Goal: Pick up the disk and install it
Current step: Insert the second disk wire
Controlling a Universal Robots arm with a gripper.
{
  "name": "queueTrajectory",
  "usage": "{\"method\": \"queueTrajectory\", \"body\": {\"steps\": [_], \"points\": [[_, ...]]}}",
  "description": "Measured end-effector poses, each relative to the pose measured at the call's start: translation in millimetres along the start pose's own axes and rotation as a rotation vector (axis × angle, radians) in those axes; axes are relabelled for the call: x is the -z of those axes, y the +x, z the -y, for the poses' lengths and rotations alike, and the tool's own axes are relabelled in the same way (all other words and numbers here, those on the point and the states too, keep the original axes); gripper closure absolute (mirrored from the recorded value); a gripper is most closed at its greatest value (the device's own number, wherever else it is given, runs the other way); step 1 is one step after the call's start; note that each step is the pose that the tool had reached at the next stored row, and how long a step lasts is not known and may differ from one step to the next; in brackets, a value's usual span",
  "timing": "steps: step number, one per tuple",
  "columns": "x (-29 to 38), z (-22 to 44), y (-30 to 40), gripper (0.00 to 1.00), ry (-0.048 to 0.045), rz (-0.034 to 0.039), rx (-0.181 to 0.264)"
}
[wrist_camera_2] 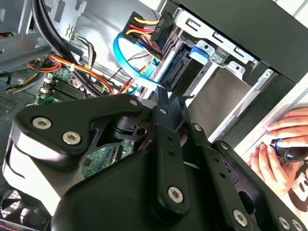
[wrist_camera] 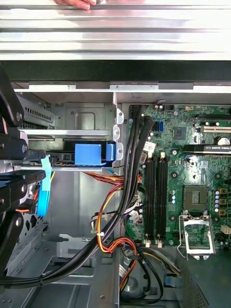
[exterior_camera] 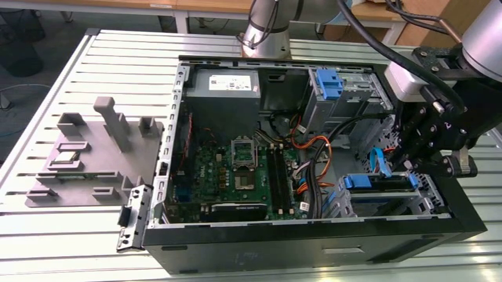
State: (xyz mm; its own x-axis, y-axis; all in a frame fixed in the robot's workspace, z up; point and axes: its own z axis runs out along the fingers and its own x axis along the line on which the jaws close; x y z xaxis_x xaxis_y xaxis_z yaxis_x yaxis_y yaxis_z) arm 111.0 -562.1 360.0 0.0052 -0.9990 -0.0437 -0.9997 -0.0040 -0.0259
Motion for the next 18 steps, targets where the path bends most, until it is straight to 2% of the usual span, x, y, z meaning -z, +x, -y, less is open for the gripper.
{"method": "queueTrajectory", "body": {"steps": [18], "points": [[-0.3,6.4,-1.7,0.76,0.0000,0.0000,0.000]]}}
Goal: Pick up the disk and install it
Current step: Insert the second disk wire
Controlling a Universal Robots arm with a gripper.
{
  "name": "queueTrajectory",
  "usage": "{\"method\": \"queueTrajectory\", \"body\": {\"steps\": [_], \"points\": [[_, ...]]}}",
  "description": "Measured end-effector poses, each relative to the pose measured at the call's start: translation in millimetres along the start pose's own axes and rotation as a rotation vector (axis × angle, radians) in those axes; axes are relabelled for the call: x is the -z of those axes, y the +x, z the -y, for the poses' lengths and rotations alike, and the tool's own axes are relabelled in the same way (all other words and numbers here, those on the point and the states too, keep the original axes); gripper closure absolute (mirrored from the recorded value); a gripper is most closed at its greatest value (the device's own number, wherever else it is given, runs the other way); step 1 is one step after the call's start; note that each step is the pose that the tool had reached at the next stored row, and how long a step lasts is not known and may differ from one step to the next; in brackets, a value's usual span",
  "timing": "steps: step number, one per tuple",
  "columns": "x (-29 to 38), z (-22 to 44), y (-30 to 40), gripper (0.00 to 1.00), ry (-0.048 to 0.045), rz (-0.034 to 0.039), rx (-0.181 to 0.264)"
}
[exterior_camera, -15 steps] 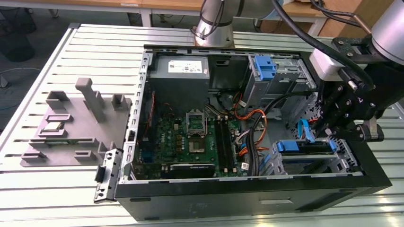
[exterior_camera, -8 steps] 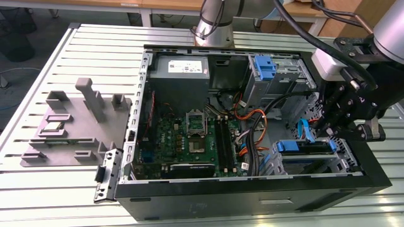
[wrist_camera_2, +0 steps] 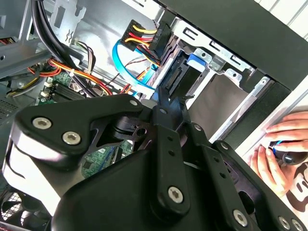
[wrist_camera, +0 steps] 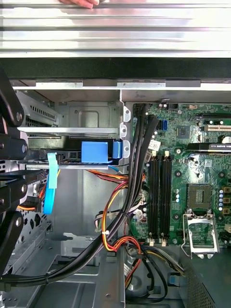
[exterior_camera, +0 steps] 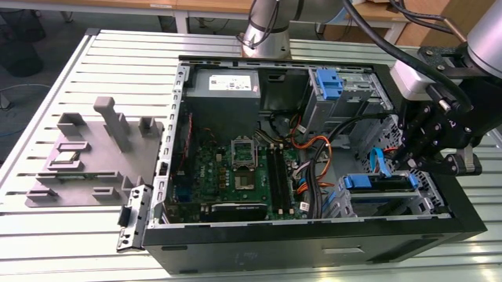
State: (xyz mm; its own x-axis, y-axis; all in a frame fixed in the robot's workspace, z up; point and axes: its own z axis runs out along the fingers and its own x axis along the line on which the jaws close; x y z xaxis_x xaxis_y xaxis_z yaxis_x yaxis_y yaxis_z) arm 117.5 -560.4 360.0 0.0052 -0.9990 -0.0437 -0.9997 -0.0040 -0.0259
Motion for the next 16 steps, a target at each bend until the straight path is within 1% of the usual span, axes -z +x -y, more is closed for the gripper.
{"method": "queueTrajectory", "body": {"steps": [4,9,16], "points": [[0.5,0.0,0.1,0.76,0.0000,0.0000,0.000],[2.7,0.1,-0.1,0.76,0.0000,0.0001,0.000],[2.9,0.1,-0.1,0.76,0.0000,0.0000,0.000]]}}
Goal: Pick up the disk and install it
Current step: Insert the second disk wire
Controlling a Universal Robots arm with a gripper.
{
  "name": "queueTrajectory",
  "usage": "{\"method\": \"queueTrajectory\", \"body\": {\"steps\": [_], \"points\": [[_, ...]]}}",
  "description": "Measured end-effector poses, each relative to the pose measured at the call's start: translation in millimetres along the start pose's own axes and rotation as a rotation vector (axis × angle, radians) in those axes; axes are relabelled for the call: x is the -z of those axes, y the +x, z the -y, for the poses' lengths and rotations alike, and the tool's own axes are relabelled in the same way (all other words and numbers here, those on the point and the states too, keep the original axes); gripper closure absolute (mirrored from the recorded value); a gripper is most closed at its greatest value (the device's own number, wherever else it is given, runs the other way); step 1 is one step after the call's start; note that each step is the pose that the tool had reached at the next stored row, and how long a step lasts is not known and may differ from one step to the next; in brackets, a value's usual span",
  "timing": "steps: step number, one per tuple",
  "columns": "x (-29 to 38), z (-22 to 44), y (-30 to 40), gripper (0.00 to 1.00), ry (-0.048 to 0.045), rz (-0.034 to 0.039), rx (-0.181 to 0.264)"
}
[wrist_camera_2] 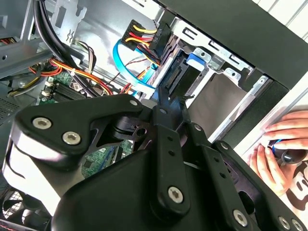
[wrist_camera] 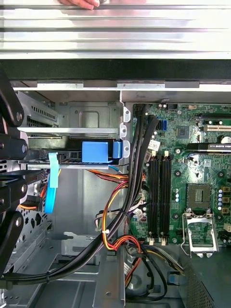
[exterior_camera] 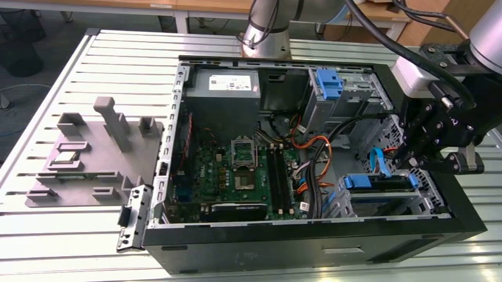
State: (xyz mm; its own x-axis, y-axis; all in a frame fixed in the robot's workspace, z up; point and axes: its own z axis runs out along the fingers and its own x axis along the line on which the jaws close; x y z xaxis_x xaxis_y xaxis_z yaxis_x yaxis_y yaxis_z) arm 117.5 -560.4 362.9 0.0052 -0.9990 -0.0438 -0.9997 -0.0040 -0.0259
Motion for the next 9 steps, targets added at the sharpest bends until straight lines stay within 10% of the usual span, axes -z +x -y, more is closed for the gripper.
{"method": "queueTrajectory", "body": {"steps": [9], "points": [[-0.2,3.5,-2.9,0.76,0.0000,-0.0001,0.000]]}}
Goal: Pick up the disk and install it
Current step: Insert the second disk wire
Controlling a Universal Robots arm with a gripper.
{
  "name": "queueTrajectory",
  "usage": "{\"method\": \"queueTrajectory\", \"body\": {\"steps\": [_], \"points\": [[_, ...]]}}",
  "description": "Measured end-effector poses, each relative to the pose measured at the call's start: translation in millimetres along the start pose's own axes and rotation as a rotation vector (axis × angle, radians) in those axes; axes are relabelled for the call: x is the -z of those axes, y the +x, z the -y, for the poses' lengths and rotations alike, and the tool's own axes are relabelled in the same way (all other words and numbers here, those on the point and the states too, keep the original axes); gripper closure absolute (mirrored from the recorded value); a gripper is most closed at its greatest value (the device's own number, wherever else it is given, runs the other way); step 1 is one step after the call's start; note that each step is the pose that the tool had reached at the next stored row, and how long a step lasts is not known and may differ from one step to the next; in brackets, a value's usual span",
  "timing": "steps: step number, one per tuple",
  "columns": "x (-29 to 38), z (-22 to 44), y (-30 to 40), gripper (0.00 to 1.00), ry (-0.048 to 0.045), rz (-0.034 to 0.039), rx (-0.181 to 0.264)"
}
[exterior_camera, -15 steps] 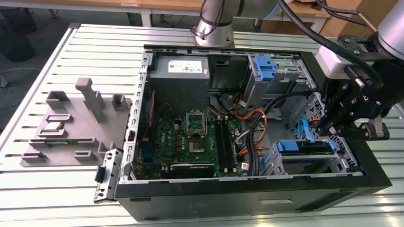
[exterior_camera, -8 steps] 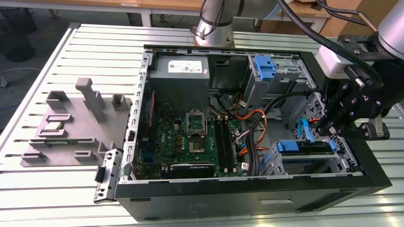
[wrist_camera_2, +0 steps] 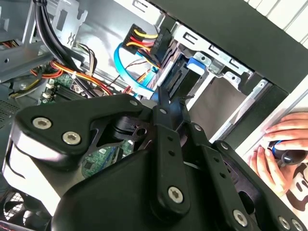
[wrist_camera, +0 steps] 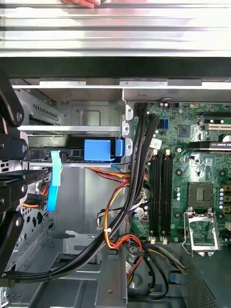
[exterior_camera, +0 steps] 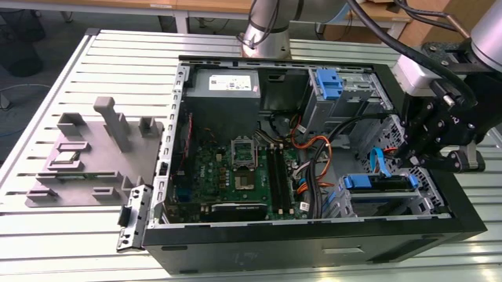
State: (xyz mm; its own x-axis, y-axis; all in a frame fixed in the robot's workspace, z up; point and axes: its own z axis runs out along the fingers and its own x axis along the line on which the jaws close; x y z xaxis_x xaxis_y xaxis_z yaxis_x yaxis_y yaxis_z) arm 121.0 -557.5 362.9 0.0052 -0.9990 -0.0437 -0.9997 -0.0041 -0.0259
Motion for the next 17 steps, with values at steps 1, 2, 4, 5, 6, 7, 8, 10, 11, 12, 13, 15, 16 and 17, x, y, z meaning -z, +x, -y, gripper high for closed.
{"method": "queueTrajectory", "body": {"steps": [1,2,4,5,6,7,8,10,11,12,13,15,16,17], "points": [[-0.1,0.9,-0.6,0.76,0.0000,0.0000,0.000],[-0.1,1.9,-1.1,0.76,0.0000,0.0001,0.000],[-0.3,3.9,-2.7,0.76,0.0000,0.0000,0.000],[-0.3,4.7,-3.9,0.76,0.0000,-0.0001,0.000],[-0.4,5.4,-5.2,0.76,0.0000,0.0000,0.000],[-0.5,6.2,-6.5,0.76,0.0000,-0.0001,0.000],[-0.7,6.9,-7.7,0.76,0.0000,0.0001,0.000],[-1.4,8.7,-9.3,0.76,0.0000,0.0001,0.000],[-1.7,9.8,-10.0,0.76,0.0000,0.0000,0.000],[-2.1,11.0,-10.8,0.76,0.0000,0.0001,0.000],[-2.5,12.4,-11.9,0.76,0.0000,0.0000,0.000],[-2.9,14.3,-13.7,0.76,0.0000,0.0001,0.000],[-3.1,15.0,-14.3,0.76,0.0000,0.0001,0.000],[-3.2,15.7,-14.9,0.76,0.0000,0.0000,0.000]]}}
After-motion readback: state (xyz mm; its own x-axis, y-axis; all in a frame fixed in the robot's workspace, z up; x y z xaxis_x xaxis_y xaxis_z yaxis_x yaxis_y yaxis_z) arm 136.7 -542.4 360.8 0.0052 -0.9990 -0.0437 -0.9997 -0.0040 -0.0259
